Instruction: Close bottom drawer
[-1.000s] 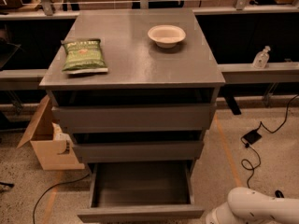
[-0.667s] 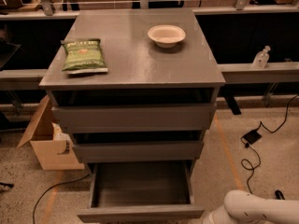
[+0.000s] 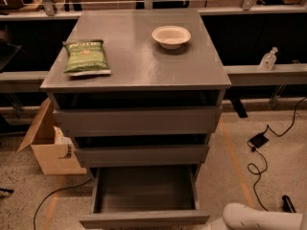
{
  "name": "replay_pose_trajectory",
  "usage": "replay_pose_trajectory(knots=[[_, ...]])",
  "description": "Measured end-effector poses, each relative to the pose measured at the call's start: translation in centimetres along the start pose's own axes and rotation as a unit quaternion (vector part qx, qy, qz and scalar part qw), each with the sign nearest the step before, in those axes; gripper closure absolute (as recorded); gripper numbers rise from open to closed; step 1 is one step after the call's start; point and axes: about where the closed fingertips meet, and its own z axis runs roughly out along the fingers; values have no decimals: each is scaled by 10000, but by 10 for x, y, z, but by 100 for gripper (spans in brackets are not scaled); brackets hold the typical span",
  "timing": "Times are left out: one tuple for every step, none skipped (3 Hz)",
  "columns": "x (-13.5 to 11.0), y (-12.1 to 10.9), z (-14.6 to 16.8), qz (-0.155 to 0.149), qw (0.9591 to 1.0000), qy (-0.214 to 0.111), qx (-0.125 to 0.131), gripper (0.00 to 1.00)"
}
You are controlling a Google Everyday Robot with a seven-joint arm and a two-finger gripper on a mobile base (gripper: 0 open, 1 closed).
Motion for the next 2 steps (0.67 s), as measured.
replay_pose_trajectory(knots=[[-17, -16, 25, -62, 9997, -215, 60, 99], [-35, -35, 48, 35, 9987, -498, 30, 100]])
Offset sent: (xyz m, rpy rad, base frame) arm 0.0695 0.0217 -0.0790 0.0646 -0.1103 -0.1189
